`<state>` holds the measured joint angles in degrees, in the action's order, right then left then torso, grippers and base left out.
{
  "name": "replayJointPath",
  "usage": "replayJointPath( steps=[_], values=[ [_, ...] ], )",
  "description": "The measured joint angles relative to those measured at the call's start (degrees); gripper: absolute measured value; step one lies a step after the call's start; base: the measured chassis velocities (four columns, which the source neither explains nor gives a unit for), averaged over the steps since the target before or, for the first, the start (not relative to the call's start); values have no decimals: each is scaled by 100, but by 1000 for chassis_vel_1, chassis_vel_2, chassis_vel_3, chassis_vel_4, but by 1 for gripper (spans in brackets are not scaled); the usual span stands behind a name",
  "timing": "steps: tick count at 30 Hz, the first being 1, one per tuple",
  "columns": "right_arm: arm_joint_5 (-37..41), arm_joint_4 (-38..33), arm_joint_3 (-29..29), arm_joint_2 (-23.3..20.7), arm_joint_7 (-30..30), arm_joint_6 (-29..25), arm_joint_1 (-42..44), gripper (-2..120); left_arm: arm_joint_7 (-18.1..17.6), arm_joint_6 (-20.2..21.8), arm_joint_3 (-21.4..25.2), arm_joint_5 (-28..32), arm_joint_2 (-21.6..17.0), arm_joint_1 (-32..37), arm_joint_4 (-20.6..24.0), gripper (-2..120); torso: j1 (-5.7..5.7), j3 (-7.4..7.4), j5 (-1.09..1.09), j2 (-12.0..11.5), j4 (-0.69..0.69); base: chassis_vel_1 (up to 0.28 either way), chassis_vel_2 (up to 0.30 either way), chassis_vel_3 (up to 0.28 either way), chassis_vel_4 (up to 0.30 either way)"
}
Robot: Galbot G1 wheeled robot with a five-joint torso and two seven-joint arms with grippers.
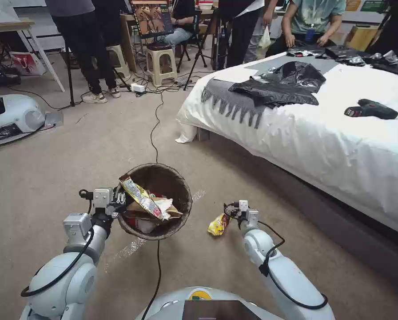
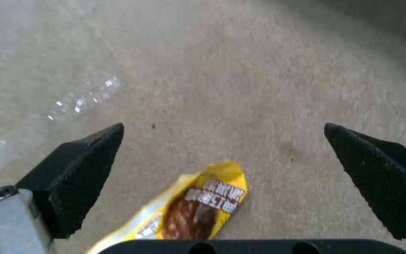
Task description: Pick up the trash bin, then pick up the garbage from the floor and place it into the trash bin.
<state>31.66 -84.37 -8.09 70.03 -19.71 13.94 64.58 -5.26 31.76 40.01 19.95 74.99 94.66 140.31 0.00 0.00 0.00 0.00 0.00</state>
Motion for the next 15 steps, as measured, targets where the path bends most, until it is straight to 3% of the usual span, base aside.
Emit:
replayJointPath(
  steps=[15],
  values=[
    [-181,840,225,424,47,-106,-174,100,60,-36,-19,15,-41,-87,-116,5,0,0,0,0,0,0,0,0,0]
  ],
)
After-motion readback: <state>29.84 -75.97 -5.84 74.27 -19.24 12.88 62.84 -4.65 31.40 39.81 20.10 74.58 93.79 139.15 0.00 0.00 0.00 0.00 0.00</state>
